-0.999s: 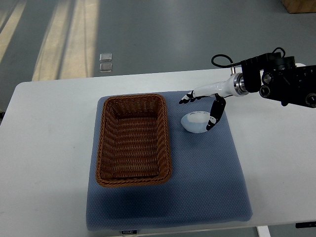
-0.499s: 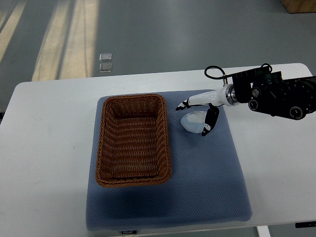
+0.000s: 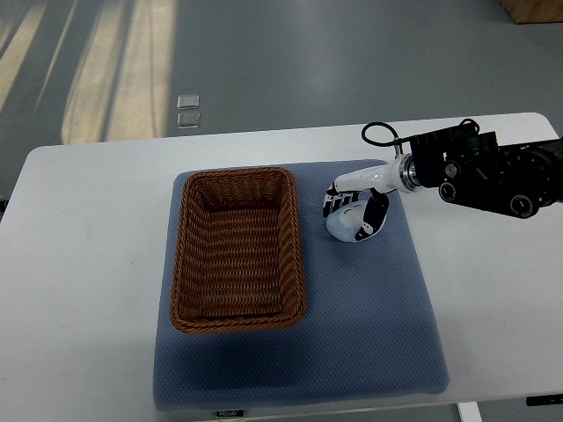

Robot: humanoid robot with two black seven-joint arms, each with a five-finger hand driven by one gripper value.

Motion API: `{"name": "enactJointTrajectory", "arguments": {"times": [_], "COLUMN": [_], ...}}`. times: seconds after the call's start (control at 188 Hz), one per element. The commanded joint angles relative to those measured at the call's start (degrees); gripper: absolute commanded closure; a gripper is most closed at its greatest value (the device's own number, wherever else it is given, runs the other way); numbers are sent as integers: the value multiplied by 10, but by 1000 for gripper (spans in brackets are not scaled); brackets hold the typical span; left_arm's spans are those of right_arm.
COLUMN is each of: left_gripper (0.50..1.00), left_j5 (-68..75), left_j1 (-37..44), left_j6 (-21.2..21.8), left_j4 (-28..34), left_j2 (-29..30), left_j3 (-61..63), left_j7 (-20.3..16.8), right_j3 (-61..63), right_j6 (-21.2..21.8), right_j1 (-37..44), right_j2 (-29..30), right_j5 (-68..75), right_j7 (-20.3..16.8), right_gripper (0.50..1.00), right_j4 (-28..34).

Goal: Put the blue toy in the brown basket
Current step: 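Lower the right hand onto the toy and close fingers around it, then carry the held toy with the right hand over the wicker basket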

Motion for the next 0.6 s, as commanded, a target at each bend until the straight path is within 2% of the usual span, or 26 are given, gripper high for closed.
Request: {"name": "enactJointTrajectory", "arguments": {"times": [0.0, 0.032, 0.133, 0.595], "left_gripper": [500, 500, 500, 500], "left_j5": [0, 0, 0, 0], "left_j1": [0, 0, 0, 0], "left_j6": [0, 0, 0, 0], "left_j4": [0, 0, 0, 0], "left_j2": [0, 0, 0, 0], "left_j3": [0, 0, 0, 0], "left_j7": [0, 0, 0, 0], "right_j3": [1, 0, 1, 2], "right_j6": [3, 7, 23, 24], "right_j1": [0, 1, 4, 59], "right_j2": [0, 0, -1, -30], "right_j5": [-3, -3, -4, 0], "right_j7": [1, 1, 0, 0], "right_gripper": [948, 1000, 1000, 1000], "right_j4": [0, 0, 1, 0]}}
